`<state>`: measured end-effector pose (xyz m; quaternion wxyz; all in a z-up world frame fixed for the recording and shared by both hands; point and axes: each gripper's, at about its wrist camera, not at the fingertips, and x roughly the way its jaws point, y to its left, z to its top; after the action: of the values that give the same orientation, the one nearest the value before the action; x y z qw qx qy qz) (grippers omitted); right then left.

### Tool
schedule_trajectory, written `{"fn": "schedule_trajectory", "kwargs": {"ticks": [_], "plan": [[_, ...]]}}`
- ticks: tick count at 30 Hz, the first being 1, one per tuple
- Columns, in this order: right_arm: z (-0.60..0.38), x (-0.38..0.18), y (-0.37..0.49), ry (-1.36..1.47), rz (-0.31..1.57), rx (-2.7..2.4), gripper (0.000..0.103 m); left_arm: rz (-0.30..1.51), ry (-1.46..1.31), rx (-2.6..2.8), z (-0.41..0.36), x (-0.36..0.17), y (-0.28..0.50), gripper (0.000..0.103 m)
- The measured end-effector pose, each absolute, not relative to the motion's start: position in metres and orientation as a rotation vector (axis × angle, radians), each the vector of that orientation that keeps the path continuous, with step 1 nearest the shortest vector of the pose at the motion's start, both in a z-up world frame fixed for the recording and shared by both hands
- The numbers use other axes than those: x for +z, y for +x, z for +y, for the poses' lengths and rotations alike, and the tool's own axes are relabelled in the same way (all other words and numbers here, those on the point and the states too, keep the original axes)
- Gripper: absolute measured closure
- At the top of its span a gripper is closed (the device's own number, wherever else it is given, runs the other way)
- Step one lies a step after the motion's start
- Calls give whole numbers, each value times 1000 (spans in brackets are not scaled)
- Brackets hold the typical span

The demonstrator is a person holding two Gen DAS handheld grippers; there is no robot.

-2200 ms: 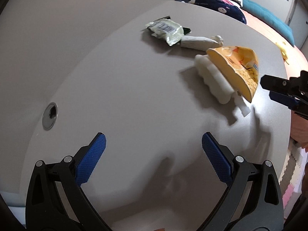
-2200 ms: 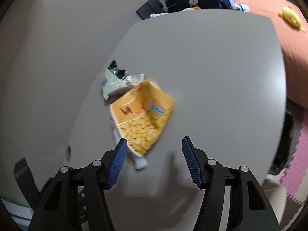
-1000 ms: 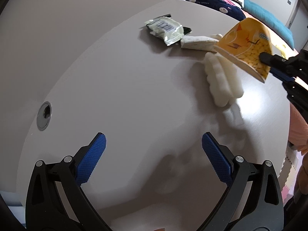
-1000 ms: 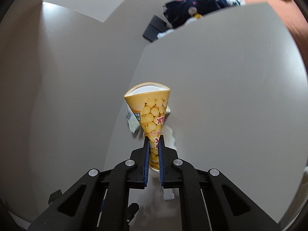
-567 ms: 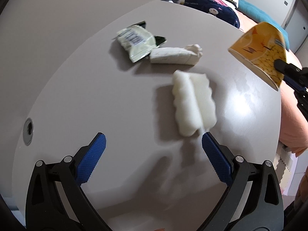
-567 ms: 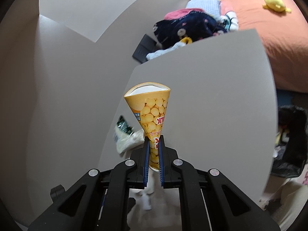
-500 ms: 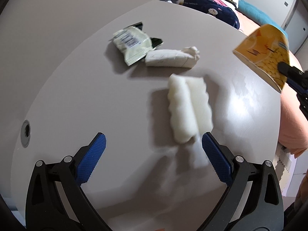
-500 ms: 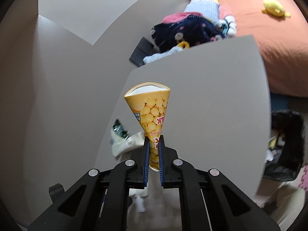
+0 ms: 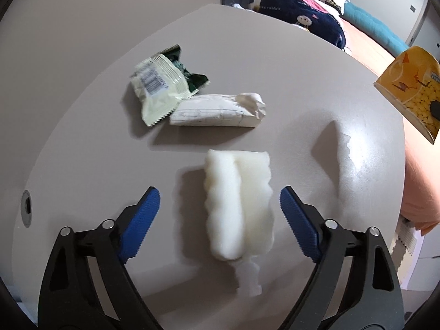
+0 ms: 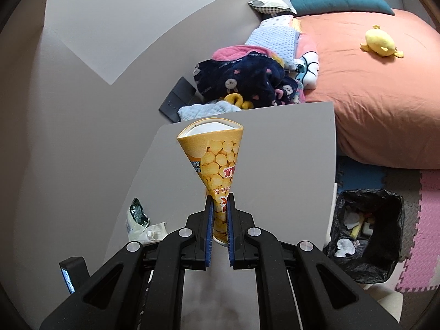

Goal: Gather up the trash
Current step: 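Grasp the white sponge with the left gripper while the right lifts the yellow bag, then carry the sponge and yellow bag with both grippers toward the black bin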

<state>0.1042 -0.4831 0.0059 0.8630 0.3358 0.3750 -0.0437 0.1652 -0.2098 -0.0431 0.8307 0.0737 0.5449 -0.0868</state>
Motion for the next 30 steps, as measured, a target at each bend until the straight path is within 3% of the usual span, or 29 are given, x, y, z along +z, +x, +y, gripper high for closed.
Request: {"fn": "schedule_trajectory", "kwargs": {"ticks": [4, 6, 7, 12, 30], "plan": [[-488, 6, 105, 688, 786, -109, 93, 1173, 175, -187, -218, -51, 166, 33], [-490, 5, 104, 681, 788, -119, 93, 1193, 165, -194, -218, -55, 167, 50], [-491, 5, 104, 680, 789, -121, 93, 1199, 160, -199, -217, -57, 167, 53], [-497, 3, 101, 687, 798, -118, 93, 1174, 163, -196, -219, -56, 165, 63], [-549, 22, 62, 711, 738, -209, 93, 1073, 178, -389, -276, 1, 134, 66]]}}
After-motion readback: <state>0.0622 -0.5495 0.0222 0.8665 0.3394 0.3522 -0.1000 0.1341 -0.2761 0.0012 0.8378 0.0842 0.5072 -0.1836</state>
